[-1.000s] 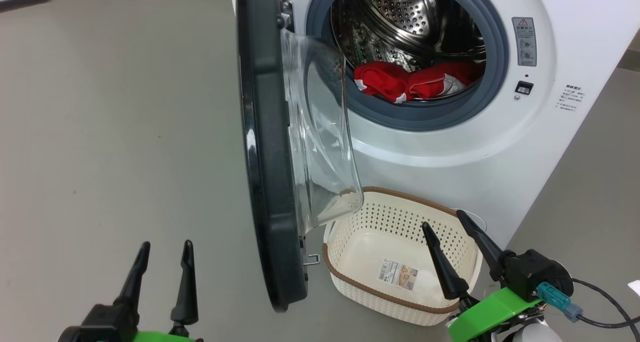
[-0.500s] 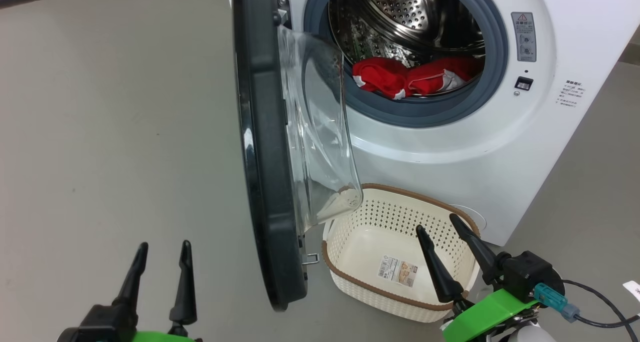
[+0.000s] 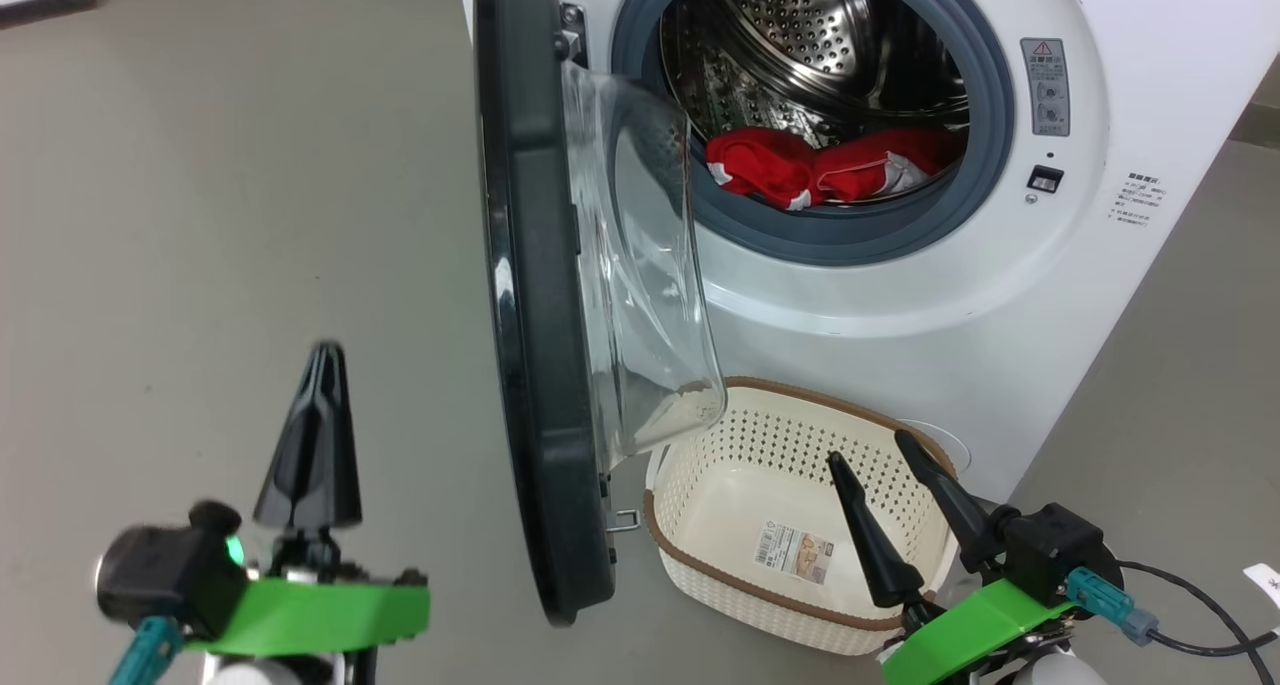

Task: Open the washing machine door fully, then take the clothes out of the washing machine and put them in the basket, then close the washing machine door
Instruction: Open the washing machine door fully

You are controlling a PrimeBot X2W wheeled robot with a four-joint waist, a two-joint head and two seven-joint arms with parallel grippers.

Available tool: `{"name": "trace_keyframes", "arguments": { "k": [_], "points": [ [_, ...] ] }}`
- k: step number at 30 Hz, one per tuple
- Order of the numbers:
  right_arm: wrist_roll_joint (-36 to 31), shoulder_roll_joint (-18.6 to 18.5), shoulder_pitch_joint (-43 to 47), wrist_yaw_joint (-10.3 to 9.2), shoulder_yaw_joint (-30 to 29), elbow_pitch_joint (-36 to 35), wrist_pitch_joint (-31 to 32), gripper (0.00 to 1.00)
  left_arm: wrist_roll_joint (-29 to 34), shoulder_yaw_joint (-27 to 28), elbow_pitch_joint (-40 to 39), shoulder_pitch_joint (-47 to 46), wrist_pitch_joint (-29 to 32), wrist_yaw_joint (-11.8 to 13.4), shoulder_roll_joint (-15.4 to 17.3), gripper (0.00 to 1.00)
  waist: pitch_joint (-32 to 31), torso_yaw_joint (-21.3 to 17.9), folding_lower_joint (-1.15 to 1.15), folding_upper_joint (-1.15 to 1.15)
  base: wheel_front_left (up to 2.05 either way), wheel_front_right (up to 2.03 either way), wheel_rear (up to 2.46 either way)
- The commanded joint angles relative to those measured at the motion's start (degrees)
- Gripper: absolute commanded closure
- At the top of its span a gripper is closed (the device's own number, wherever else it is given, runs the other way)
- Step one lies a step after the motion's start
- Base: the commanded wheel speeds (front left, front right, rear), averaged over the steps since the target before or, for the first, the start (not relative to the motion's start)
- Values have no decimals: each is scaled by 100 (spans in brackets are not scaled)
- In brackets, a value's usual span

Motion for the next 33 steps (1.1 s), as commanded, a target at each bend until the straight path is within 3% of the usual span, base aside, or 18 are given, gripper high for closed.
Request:
{"name": "trace_keyframes", "arguments": {
  "k": [1, 7, 15, 24, 33],
  "points": [
    [13, 8, -215, 36, 156, -116, -53, 0, -64, 93, -345, -394, -28, 60, 73, 100, -2, -7, 0, 0, 0, 0, 0],
    [67, 8, -242, 36, 186, -135, -53, 0, -229, -402, -834, -795, 39, 59, 73, 100, -11, -71, 0, 0, 0, 0, 0],
    [77, 8, -244, 36, 181, -150, -53, 0, -297, -1302, -1105, -989, 412, -193, 73, 100, 20, -181, 0, 0, 0, 0, 0],
    [80, 8, -271, 36, 213, -149, -53, 0, -682, -2102, -596, -642, 843, -199, 73, 100, 102, -224, 0, 0, 0, 0, 0],
    [90, 8, -296, 36, 247, -141, -53, 0, -681, -2205, 200, -542, 845, -163, 127, 100, 156, -202, 0, 0, 0, 0, 0]
  ]
}}
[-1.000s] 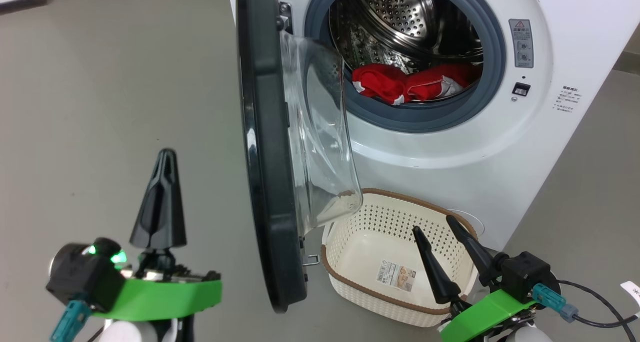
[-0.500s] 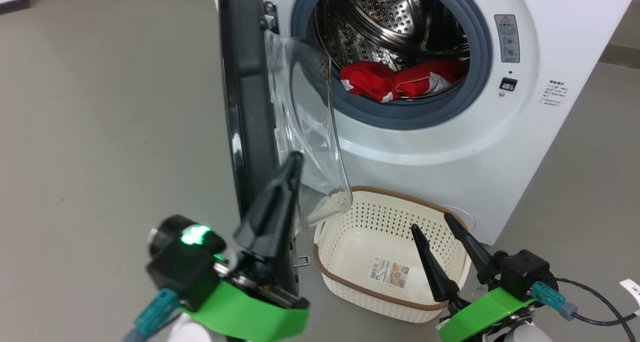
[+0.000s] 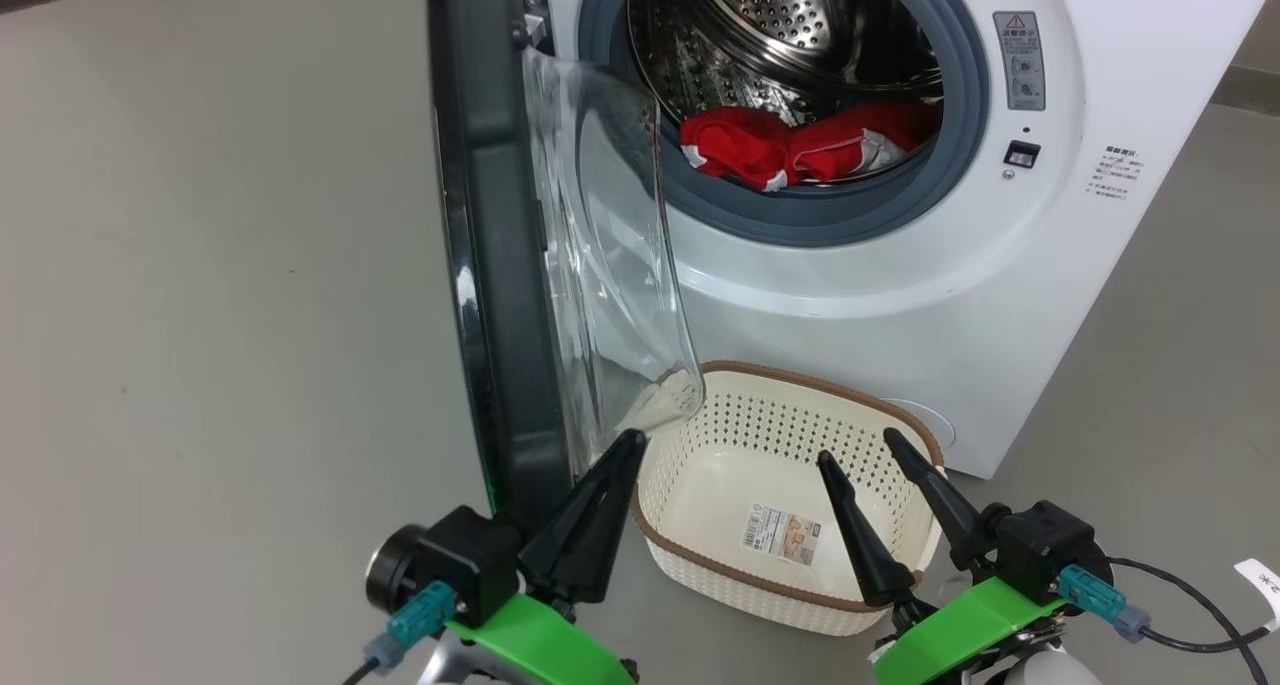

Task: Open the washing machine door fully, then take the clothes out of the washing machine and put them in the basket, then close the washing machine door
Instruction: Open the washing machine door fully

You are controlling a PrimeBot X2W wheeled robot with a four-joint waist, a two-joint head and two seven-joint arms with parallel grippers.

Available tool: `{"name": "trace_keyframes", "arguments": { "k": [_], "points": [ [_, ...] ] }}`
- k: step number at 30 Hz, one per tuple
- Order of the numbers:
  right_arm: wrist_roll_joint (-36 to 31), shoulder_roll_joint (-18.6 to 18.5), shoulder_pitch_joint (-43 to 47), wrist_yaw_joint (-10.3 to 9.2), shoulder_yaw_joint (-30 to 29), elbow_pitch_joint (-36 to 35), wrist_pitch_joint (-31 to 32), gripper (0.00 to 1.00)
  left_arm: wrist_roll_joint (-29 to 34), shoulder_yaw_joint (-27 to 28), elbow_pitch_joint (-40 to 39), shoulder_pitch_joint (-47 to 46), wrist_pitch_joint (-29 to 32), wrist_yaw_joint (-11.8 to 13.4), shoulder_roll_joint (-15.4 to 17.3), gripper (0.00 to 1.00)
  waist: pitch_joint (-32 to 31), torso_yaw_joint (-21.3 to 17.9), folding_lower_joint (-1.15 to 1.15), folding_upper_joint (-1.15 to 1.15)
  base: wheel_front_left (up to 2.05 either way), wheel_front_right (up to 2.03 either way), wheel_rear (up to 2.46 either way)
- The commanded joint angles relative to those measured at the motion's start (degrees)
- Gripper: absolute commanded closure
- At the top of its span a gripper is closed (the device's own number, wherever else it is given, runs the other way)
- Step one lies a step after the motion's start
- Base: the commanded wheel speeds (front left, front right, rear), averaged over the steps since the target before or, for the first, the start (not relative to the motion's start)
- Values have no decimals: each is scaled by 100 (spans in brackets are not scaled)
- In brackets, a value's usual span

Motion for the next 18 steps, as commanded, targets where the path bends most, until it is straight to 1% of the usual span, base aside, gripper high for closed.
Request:
{"name": "trace_keyframes", "arguments": {
  "k": [1, 4, 10, 16, 18],
  "points": [
    [35, 9, -244, 36, 137, -140, -53, 0, 38, 168, -51, -31, -10, 61, 64, 100, -2, 5, 0, 0, 0, 0, 0],
    [41, 9, -233, 36, 152, -136, -53, 0, 147, 198, 169, -43, -11, 187, 130, 100, -9, 13, 0, 0, 0, 0, 0],
    [39, 9, -220, 36, 192, -111, -53, 0, 165, 379, 423, -38, -3, 475, 174, 100, -16, 45, 0, 0, 0, 0, 0],
    [57, 9, -207, 36, 221, -57, -53, 0, 70, 597, 470, 22, -32, 657, 244, 100, -24, 116, 0, 0, 0, 0, 0],
    [57, 9, -206, 36, 249, -36, -53, 0, 54, 734, 431, 63, -82, 763, 328, 100, -20, 167, 0, 0, 0, 0, 0]
  ]
}}
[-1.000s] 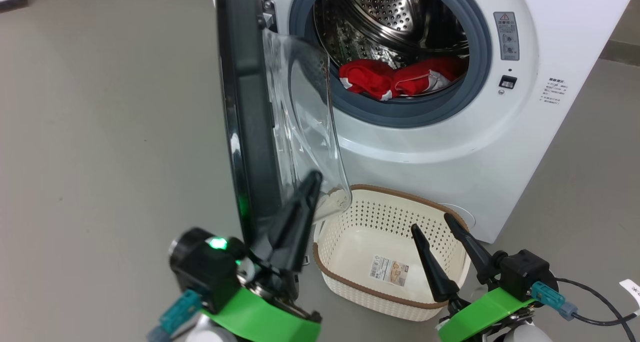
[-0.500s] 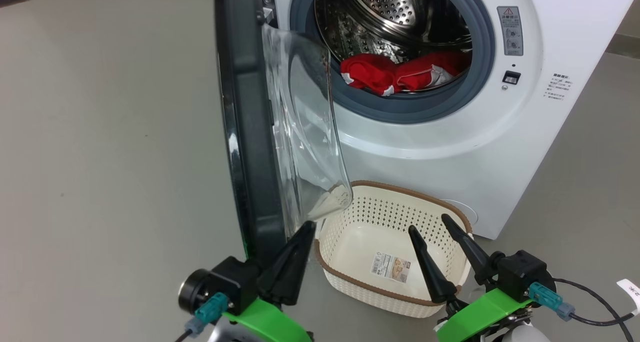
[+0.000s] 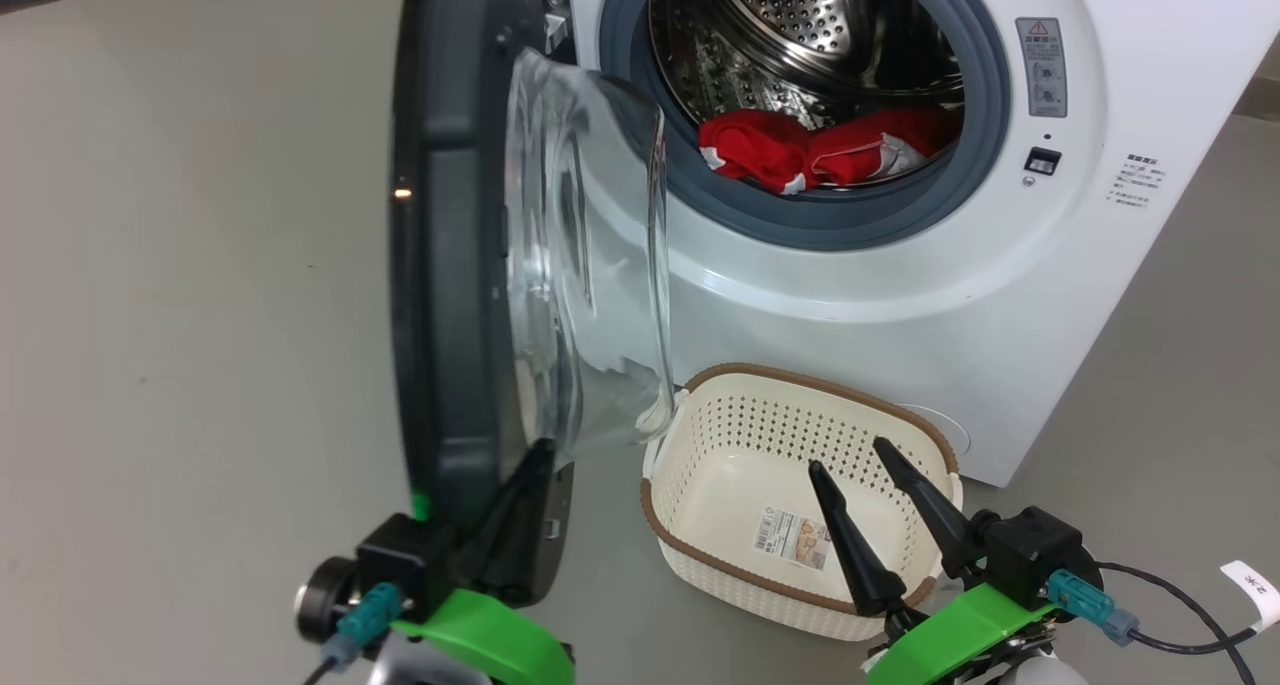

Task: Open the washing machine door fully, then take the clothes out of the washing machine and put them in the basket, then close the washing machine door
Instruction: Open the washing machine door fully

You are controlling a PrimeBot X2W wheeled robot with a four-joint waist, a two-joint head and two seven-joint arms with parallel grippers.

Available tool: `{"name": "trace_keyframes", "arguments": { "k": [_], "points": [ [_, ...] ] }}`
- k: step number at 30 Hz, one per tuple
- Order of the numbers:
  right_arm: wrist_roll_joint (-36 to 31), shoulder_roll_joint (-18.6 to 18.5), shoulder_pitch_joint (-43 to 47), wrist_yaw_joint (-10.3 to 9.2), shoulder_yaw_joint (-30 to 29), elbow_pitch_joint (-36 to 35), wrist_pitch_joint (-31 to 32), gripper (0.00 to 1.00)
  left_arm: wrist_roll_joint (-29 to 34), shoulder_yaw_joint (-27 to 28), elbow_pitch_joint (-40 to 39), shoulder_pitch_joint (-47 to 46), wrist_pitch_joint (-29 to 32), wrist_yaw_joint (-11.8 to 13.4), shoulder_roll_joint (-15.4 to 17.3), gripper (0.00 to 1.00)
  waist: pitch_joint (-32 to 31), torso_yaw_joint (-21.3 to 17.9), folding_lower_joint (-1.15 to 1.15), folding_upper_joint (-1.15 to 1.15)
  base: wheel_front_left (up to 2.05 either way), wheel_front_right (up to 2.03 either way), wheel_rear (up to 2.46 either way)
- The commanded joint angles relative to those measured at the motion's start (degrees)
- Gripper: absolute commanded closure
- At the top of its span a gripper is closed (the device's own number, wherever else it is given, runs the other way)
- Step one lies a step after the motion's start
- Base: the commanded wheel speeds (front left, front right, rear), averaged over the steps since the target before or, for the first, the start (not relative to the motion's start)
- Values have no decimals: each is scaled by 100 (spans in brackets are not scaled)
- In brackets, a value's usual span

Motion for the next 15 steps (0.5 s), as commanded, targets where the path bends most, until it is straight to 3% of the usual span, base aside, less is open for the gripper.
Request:
{"name": "trace_keyframes", "arguments": {
  "k": [1, 15],
  "points": [
    [13, 10, -206, 36, 137, -116, -53, 0, -46, 371, -118, -51, -56, 131, 197, 100, 7, 37, 0, 0, 0, 0, 0],
    [-65, 10, -319, 36, 281, -81, -53, 0, -233, 1106, -159, -43, -136, 571, 594, 100, 205, 229, 0, 0, 0, 0, 0]
  ]
}}
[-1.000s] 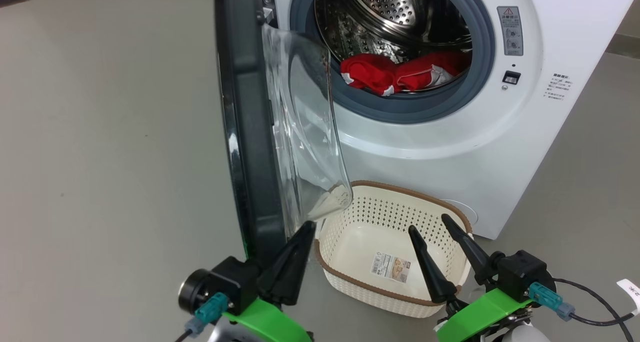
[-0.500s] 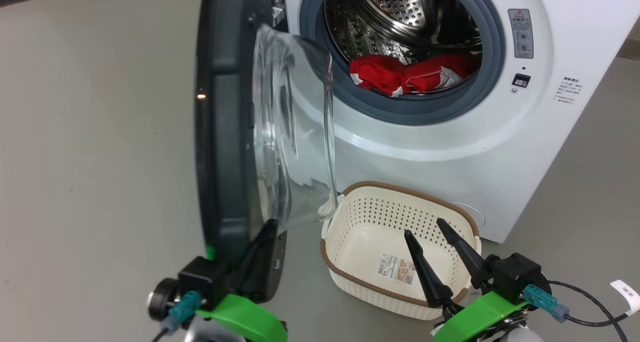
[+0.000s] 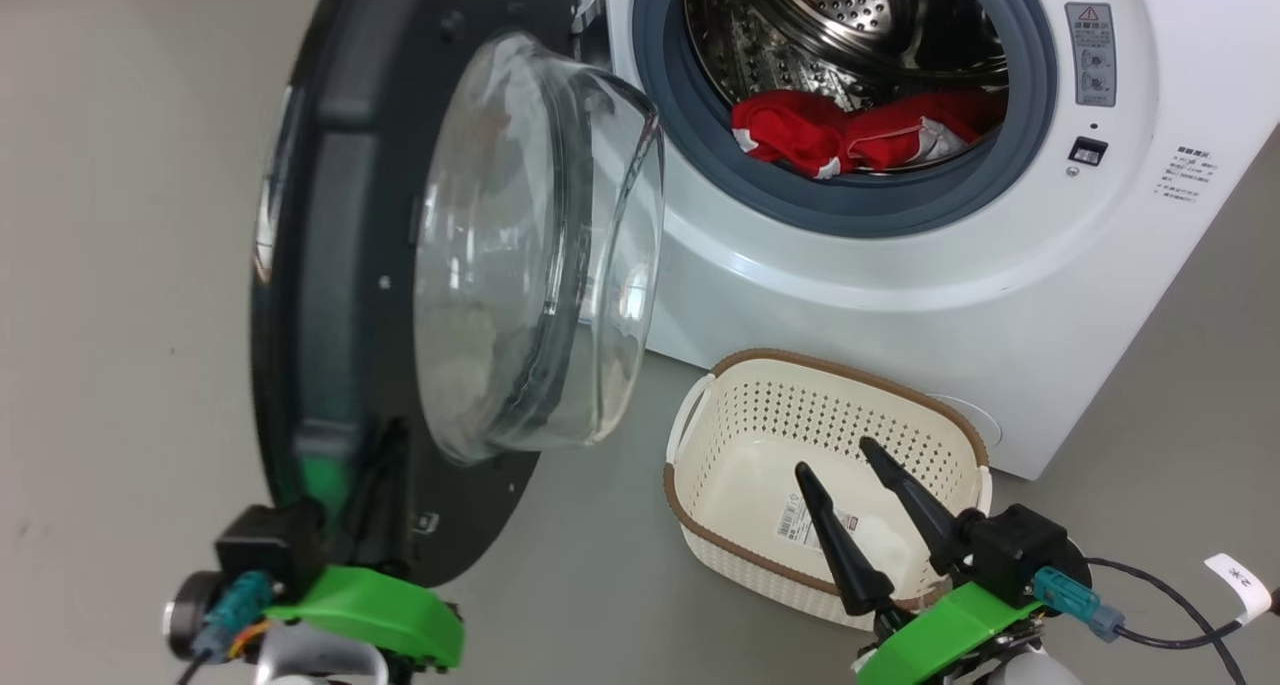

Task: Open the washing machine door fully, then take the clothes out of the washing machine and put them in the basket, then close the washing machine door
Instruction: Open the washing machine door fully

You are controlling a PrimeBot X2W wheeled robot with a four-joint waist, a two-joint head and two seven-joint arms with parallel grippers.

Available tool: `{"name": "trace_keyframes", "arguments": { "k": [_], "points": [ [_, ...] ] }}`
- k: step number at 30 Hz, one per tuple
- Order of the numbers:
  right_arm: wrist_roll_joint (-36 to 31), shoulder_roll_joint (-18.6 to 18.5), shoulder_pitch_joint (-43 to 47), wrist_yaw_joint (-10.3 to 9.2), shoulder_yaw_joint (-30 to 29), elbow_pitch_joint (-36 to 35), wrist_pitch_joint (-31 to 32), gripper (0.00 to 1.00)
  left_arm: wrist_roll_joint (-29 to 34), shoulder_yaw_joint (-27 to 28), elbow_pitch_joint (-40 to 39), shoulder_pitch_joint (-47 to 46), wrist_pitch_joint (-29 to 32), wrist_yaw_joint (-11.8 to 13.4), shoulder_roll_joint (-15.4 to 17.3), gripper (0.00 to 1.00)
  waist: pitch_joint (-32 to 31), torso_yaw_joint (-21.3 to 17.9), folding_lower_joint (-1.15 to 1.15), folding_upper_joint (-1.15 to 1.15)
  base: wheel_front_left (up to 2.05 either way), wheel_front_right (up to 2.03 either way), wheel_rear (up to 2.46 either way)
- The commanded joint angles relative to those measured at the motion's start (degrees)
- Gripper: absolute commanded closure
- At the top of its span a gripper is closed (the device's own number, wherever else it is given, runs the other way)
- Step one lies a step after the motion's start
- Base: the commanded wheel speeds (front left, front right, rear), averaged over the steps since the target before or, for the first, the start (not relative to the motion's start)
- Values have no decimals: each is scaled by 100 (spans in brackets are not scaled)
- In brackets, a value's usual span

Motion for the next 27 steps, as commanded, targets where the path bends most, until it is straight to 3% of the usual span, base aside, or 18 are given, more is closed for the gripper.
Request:
{"name": "trace_keyframes", "arguments": {
  "k": [1, 14, 27],
  "points": [
    [-35, 13, -266, 36, 161, -120, -53, 0, -45, 383, -103, -126, -79, 147, 228, 100, 35, 6, 0, 0, 0, 0, 0],
    [-24, 13, -402, 36, 359, -66, -54, 0, -298, 1037, 259, -251, -365, 393, 475, 100, 303, -12, 0, 0, 0, 0, 0],
    [-93, -46, -471, 36, 451, -56, -54, 0, -651, 1557, 1041, -804, -735, 156, 454, 100, 519, 111, 0, 0, 0, 0, 0]
  ]
}}
